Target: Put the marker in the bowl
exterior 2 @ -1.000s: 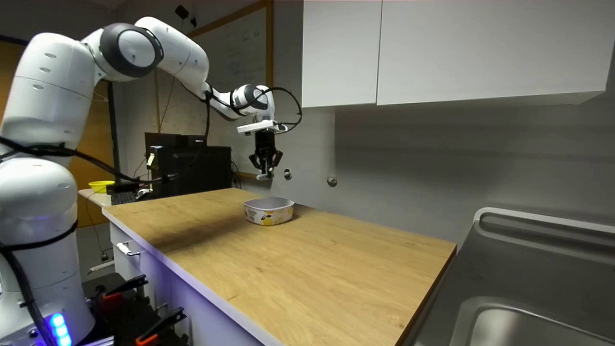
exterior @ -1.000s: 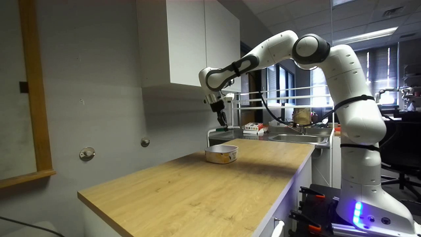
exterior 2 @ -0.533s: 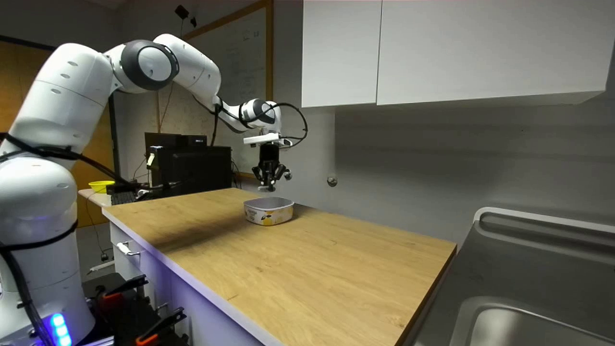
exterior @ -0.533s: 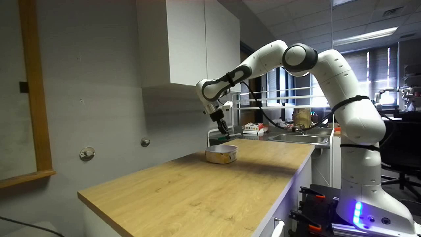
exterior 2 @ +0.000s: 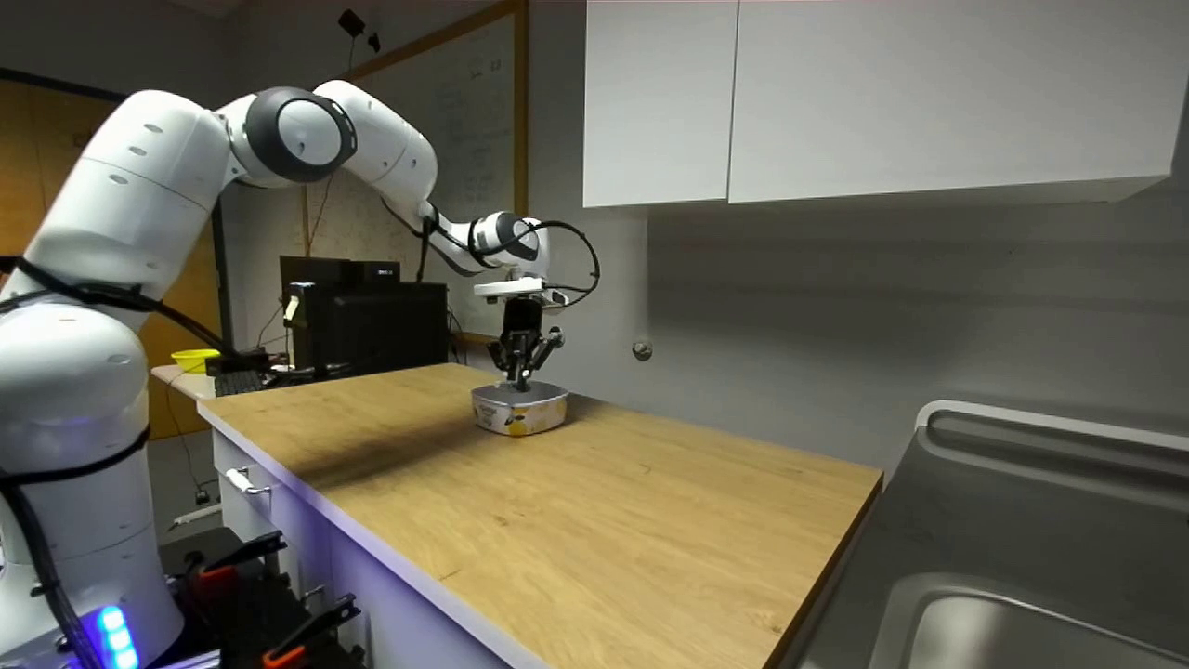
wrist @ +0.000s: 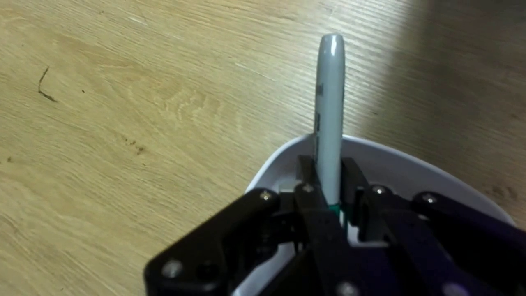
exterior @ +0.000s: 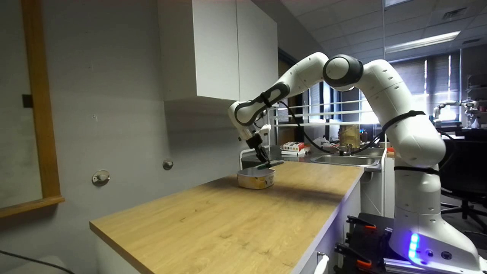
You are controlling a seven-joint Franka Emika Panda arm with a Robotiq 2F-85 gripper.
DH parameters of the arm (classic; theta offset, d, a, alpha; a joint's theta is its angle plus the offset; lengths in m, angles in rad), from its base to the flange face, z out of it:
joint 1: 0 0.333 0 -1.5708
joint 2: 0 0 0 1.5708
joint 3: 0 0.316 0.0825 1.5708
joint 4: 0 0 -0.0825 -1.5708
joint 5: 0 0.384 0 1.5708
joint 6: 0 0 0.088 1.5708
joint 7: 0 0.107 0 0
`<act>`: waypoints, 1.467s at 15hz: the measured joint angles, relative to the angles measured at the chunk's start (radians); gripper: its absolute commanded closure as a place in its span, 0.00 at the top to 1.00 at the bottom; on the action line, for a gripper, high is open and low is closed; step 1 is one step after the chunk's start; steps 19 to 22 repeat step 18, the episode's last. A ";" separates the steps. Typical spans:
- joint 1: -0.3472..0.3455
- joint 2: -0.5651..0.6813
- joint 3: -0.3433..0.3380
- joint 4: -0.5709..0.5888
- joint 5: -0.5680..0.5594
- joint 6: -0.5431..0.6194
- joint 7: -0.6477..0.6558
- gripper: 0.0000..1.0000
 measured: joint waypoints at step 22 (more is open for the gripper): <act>-0.017 -0.166 -0.001 -0.078 0.014 -0.022 -0.034 1.00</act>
